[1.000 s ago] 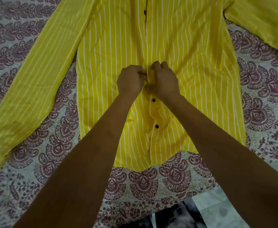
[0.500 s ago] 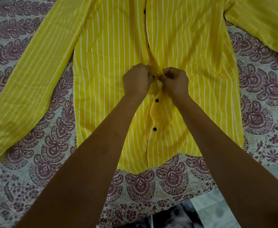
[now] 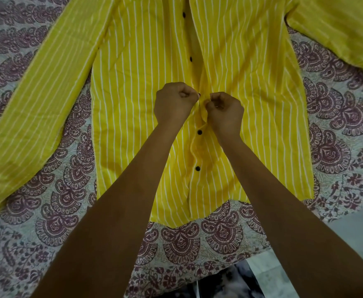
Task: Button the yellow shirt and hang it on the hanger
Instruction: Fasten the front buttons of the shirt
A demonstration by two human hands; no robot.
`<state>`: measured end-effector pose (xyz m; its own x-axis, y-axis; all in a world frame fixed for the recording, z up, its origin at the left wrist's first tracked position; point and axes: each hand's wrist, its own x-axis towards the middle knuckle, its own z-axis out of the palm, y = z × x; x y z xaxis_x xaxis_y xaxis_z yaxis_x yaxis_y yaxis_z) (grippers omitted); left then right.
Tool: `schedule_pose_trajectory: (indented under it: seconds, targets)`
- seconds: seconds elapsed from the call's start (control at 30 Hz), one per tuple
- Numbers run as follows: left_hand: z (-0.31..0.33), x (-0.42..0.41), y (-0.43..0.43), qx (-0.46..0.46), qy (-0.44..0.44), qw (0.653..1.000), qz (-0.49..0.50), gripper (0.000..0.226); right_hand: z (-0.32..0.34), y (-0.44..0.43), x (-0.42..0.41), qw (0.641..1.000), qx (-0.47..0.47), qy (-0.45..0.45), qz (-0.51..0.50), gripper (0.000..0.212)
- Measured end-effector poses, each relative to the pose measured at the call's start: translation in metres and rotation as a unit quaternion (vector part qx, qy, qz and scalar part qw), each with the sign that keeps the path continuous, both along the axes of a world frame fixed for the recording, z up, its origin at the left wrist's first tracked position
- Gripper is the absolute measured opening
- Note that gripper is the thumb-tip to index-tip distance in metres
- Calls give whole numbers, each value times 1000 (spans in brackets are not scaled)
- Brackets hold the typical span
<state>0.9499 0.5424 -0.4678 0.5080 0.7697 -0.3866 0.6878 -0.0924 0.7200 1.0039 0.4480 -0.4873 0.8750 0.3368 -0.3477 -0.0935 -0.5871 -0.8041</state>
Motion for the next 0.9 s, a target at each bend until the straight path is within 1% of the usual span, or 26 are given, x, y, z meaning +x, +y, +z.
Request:
schedule_pose_trajectory:
  seconds: [0.17, 0.27, 0.33, 0.43, 0.6, 0.77, 0.9]
  targets:
    - [5, -2, -3, -31, -13, 999, 14, 3, 8, -1, -6, 999, 17, -30, 37, 18]
    - [8, -2, -3, -52, -32, 998, 29, 3, 10, -2, -7, 998, 23, -34, 37, 17]
    - [11, -2, -4, -49, -34, 998, 30, 2, 11, -1, -9, 999, 24, -28, 33, 18]
    - [15, -1, -5, -26, -17, 999, 33, 3, 12, -1, -12, 999, 29, -23, 33, 20]
    - [18, 0, -5, -14, 8, 999, 30, 4, 13, -2, -11, 999, 43, -8, 27, 21]
    - [20, -1, -7, -62, -9, 997, 39, 6, 19, -2, -8, 998, 54, 21, 28, 22]
    - [23, -2, -7, -58, -12, 997, 43, 5, 27, -1, -8, 997, 69, 28, 15, 17]
